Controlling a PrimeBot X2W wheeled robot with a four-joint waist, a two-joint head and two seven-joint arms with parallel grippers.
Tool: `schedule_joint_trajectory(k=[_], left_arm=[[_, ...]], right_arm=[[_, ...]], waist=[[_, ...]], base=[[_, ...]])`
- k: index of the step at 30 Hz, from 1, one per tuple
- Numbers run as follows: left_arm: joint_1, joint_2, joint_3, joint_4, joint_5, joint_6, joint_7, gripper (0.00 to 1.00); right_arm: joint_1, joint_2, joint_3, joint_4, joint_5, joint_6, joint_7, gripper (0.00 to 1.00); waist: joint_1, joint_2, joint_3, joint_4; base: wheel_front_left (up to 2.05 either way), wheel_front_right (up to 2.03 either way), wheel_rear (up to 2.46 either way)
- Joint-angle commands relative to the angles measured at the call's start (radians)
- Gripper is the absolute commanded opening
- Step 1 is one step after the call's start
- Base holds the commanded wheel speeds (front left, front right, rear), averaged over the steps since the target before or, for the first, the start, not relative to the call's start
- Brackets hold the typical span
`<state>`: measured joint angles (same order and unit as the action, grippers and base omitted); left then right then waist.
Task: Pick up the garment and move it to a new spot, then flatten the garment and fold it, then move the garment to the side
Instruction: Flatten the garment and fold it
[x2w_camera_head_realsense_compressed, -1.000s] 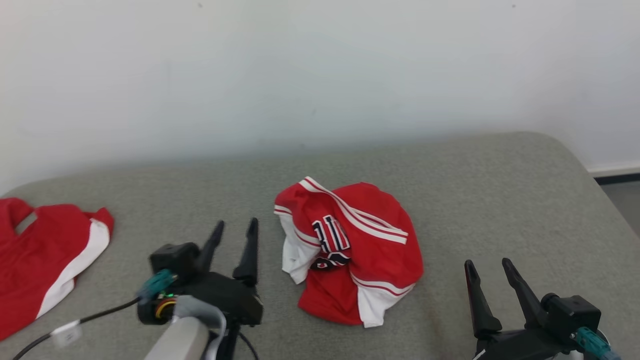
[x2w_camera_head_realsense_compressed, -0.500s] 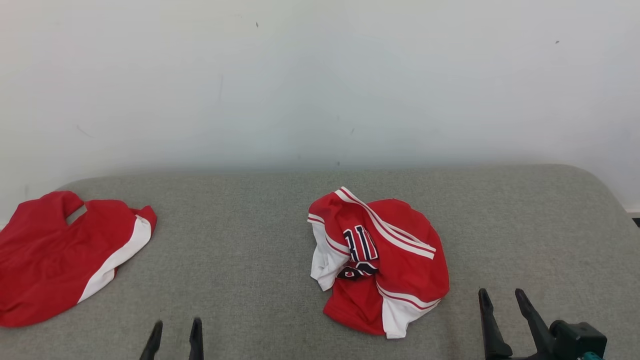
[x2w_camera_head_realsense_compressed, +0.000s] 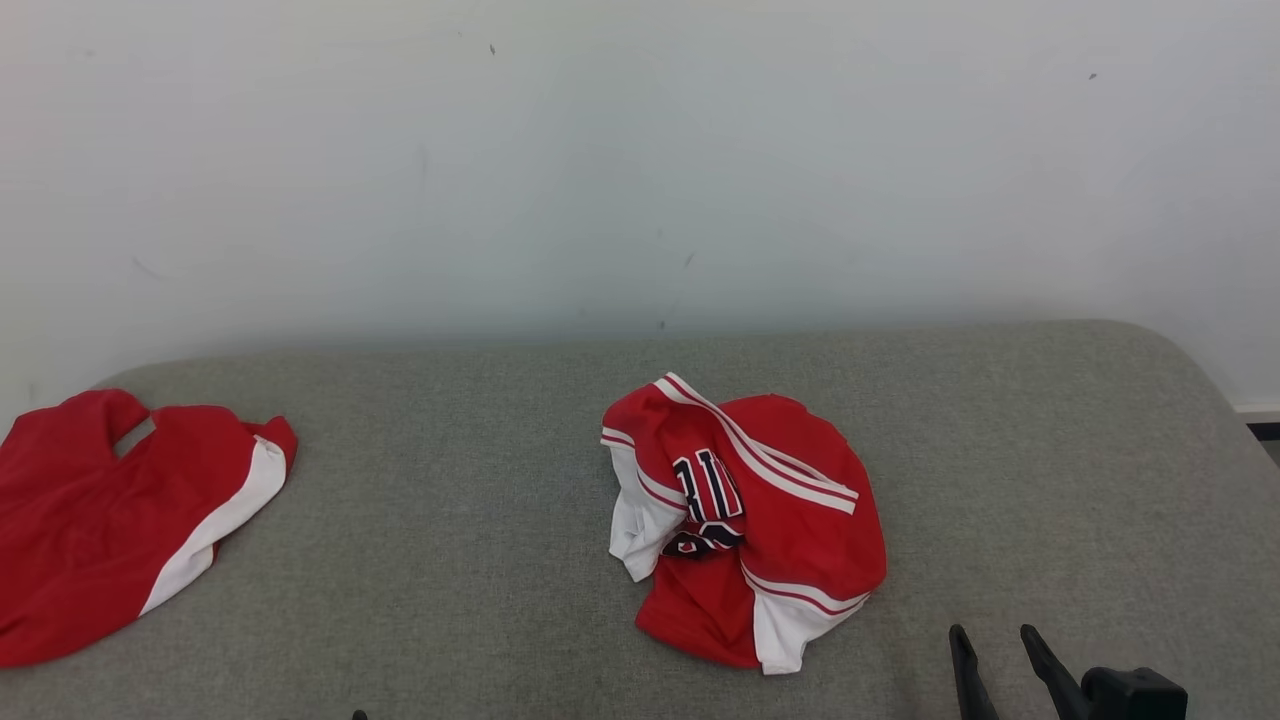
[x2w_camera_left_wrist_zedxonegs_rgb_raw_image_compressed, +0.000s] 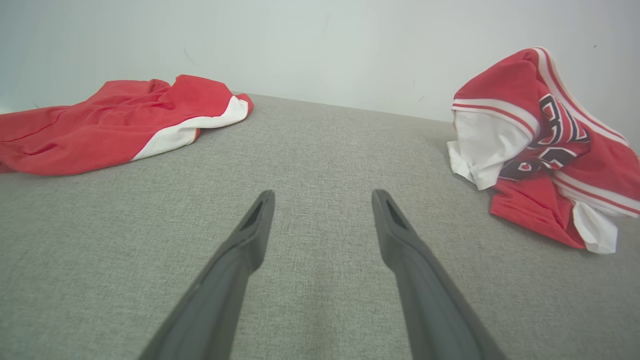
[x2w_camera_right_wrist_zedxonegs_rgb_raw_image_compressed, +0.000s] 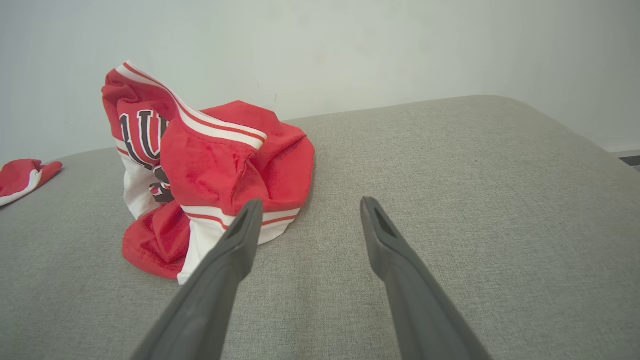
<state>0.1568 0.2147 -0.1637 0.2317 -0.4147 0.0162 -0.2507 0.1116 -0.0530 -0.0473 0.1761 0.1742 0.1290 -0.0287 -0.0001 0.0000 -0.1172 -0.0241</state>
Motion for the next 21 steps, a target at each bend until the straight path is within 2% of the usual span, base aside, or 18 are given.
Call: schedule_joint_trajectory(k=[1, 16, 21], left_arm=[[-0.003, 0.004, 0.007, 0.002, 0.000, -0.006, -0.008, 1.00], [-0.002, -0.011, -0.004, 0.013, -0.004, -0.049, -0.012, 1.00], [-0.034, -0.042, -0.033, 0.019, -0.050, -0.081, 0.046, 1.00]], right_arm=[[0.014, -0.005, -0.004, -0.003, 0.000, 0.003, 0.002, 1.00], [0.026, -0.001, 0.003, -0.021, 0.011, 0.003, 0.011, 1.00], [0.019, 0.000, 0.015, -0.023, 0.014, 0.003, 0.013, 1.00]], waist=[[0.0001, 0.0000, -0.001, 0.002], [0.0001, 0.0000, -0.012, -0.002], [0.0001, 0.0000, -0.006, -0.030]], base=[[0.00, 0.00, 0.00], [0.00, 0.00, 0.00], [0.00, 0.00, 0.00]])
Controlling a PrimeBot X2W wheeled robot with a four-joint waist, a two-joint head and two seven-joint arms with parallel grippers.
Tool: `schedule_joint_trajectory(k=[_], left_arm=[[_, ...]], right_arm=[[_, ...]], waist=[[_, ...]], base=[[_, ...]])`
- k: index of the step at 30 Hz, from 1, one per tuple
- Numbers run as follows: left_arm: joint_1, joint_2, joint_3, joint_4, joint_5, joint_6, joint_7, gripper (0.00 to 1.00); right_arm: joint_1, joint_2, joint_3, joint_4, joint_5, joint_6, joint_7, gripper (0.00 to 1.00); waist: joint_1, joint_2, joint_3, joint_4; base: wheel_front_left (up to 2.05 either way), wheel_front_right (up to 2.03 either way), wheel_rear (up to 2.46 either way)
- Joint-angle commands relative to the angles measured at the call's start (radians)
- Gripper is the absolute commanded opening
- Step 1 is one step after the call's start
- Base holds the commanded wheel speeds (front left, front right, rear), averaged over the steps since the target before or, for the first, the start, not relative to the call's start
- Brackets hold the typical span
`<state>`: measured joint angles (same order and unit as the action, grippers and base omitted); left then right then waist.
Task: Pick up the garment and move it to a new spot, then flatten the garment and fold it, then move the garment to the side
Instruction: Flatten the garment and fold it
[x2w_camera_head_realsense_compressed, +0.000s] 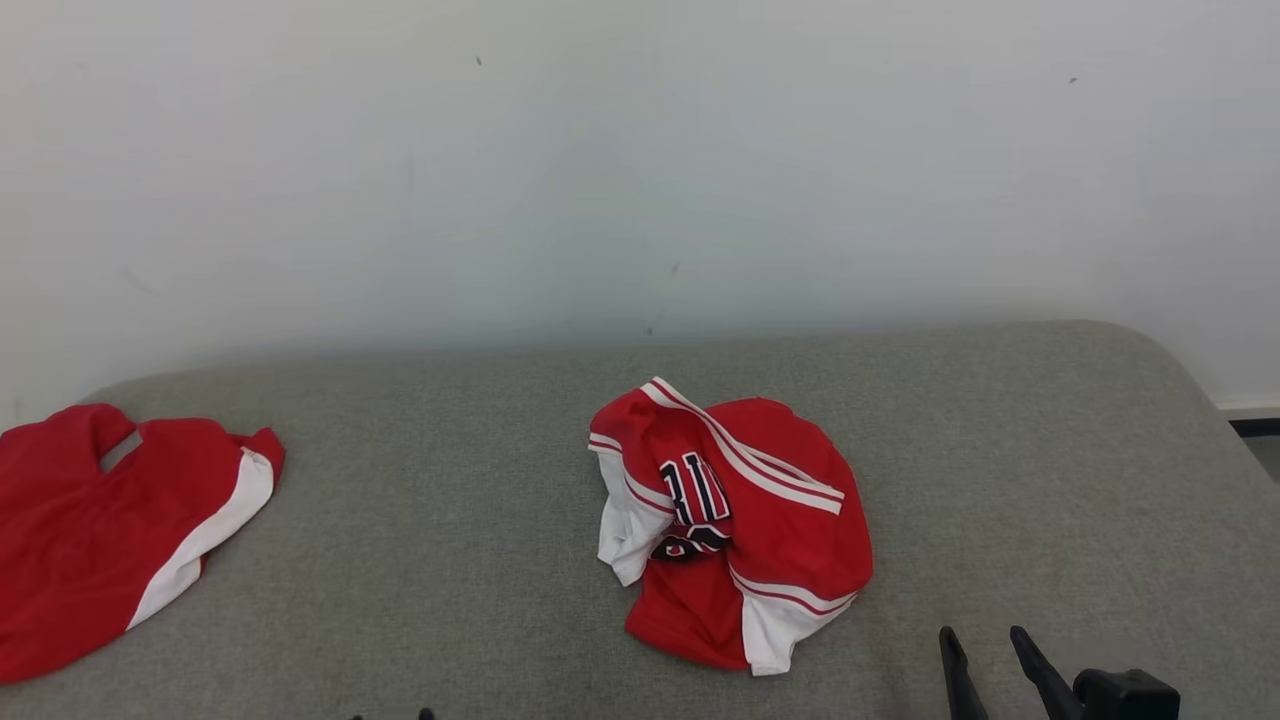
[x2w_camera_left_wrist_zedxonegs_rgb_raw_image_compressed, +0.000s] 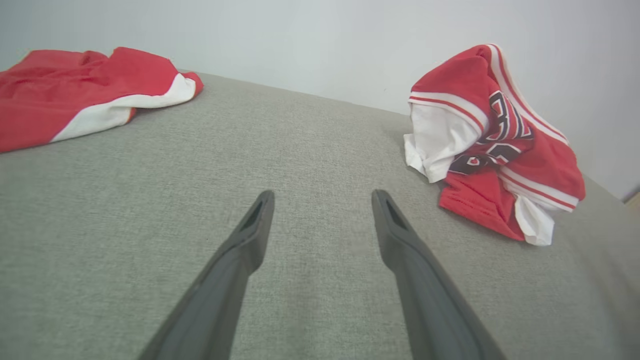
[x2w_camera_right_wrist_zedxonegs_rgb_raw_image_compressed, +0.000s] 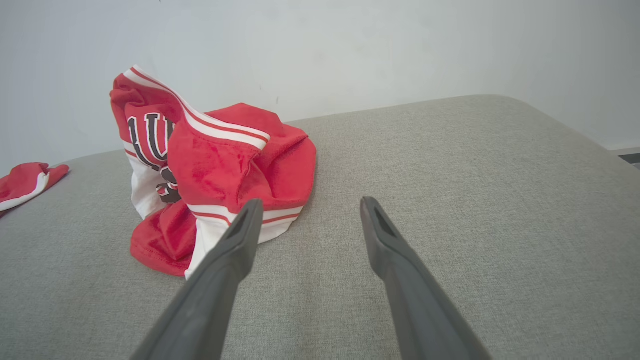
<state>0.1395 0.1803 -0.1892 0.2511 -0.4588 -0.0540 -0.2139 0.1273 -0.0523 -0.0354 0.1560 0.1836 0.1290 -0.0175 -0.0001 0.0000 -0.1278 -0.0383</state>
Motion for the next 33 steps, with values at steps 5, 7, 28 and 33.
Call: schedule_joint_trajectory(k=[5, 7, 28, 33], left_arm=[[-0.064, -0.045, -0.062, -0.002, -0.040, -0.033, 0.075, 1.00], [-0.100, -0.061, -0.088, 0.020, -0.049, -0.042, 0.101, 1.00], [-0.484, -0.129, -0.243, 0.374, -0.141, 0.026, 0.160, 1.00], [-0.538, -0.129, -0.244, 0.421, -0.139, 0.059, 0.132, 0.86]], right_arm=[[-0.016, -0.003, 0.018, -0.007, 0.000, 0.003, 0.006, 1.00], [-0.020, -0.006, 0.029, -0.009, -0.001, 0.003, 0.013, 1.00], [-0.050, -0.007, 0.052, -0.025, 0.013, 0.003, 0.016, 1.00], [-0.062, -0.003, 0.063, -0.011, 0.017, 0.003, 0.007, 1.00]], waist=[[0.0001, 0.0000, 0.020, -0.067], [0.0001, 0.0000, 0.028, -0.104], [0.0001, 0.0000, 0.128, -0.401], [0.0001, 0.0000, 0.134, -0.403]], base=[[0.00, 0.00, 0.00], [0.00, 0.00, 0.00], [0.00, 0.00, 0.00], [0.00, 0.00, 0.00]])
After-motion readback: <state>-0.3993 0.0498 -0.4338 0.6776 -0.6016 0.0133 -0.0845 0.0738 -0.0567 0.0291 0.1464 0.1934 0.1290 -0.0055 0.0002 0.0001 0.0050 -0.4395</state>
